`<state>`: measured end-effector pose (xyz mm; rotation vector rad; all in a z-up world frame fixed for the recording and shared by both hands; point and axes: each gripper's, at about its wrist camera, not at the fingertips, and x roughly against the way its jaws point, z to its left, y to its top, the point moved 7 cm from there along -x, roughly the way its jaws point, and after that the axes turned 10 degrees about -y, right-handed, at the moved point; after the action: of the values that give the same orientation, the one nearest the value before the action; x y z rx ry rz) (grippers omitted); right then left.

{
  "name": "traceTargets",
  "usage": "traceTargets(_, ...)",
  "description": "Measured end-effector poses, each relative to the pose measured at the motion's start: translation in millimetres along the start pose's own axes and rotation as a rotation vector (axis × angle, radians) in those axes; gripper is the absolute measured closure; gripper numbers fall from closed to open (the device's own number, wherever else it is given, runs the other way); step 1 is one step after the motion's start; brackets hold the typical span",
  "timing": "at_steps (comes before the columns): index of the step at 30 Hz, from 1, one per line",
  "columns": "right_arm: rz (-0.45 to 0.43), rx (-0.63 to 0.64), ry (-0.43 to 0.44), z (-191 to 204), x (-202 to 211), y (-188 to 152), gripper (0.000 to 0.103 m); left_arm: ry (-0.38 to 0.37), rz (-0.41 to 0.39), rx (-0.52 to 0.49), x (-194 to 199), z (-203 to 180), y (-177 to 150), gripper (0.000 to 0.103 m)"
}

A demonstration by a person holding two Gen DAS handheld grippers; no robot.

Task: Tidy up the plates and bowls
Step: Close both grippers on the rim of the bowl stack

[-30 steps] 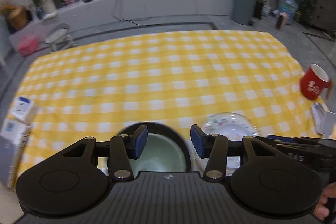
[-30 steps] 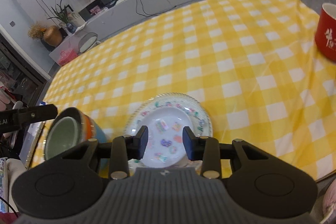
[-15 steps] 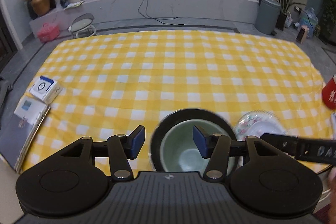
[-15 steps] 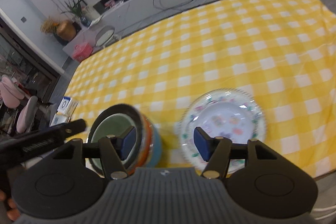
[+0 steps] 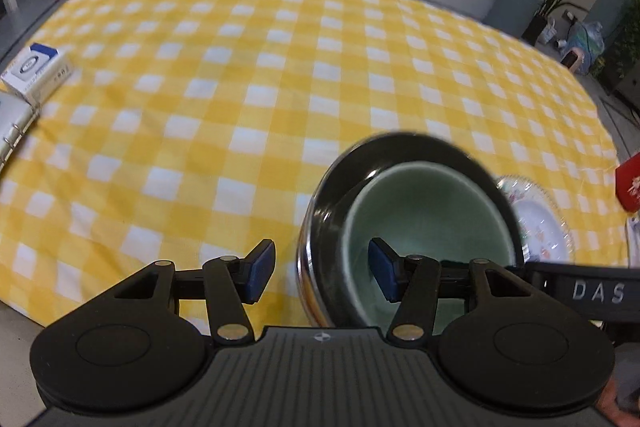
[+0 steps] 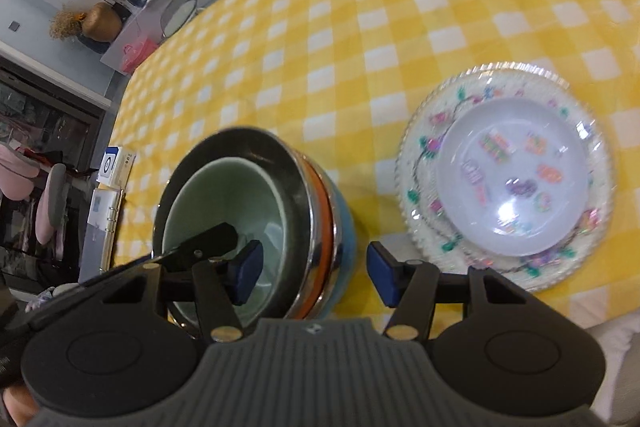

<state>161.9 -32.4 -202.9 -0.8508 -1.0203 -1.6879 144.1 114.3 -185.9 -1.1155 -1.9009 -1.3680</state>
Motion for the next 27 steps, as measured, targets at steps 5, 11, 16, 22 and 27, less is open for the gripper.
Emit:
traceTargets(5,-0.014,0.015,-0.007,0,-5,1,0.054,-0.025,-0.042,-0.013,-1,-1,1,0.035)
traceTargets(11,0.016,-0.042,0.034,-9,-11,6,0.054,-0.061,-0.055,0.041,-9,4,5,0.028)
traceTargets(16,0.022,-0.128,0.075,-18,-12,6,0.050,-0.164,-0.053,0.167,-18,15,4,0.024)
traceTargets(22,0.031,-0.161,0.107,-22,-11,7,0.048,-0.237,-0.049,0.227,-26,23,2,0.015)
traceTargets(27,0.043,-0.218,0.118,-29,-14,3,0.048,-0.256,-0.089,0.227,-27,24,1,0.013)
